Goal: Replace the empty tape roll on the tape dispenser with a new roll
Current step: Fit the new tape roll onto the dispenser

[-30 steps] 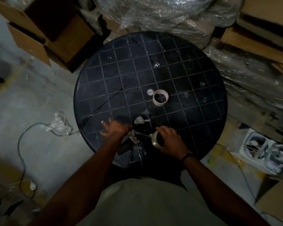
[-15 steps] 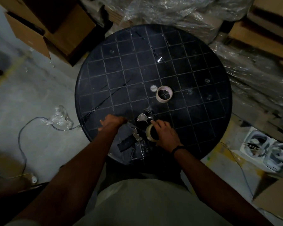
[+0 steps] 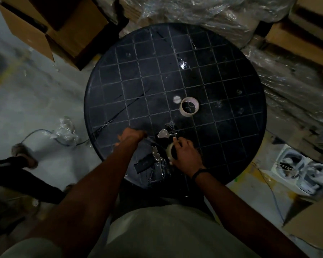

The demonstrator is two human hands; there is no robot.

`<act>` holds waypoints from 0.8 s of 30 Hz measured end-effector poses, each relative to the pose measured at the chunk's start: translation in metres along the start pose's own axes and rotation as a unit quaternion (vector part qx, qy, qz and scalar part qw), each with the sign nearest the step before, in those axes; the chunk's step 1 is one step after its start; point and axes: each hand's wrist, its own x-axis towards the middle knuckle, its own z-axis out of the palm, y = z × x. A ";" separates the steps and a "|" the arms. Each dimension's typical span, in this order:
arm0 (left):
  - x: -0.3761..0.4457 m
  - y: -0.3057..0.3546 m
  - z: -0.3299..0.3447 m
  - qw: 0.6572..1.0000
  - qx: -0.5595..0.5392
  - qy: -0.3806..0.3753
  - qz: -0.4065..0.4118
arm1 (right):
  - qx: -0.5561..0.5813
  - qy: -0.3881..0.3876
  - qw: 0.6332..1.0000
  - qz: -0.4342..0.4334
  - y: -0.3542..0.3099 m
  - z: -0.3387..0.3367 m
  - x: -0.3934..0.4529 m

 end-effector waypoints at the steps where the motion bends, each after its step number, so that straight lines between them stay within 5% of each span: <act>1: -0.008 0.003 -0.004 1.000 0.003 -0.003 0.002 | 0.002 0.002 1.000 0.005 -0.002 0.001 0.000; 19: -0.046 0.026 -0.016 0.998 0.064 -0.003 0.008 | 0.032 -0.053 0.997 0.053 -0.003 0.030 0.019; 24: -0.044 0.037 -0.016 0.996 0.085 -0.015 0.007 | 0.108 0.081 0.990 0.043 -0.026 0.015 0.024</act>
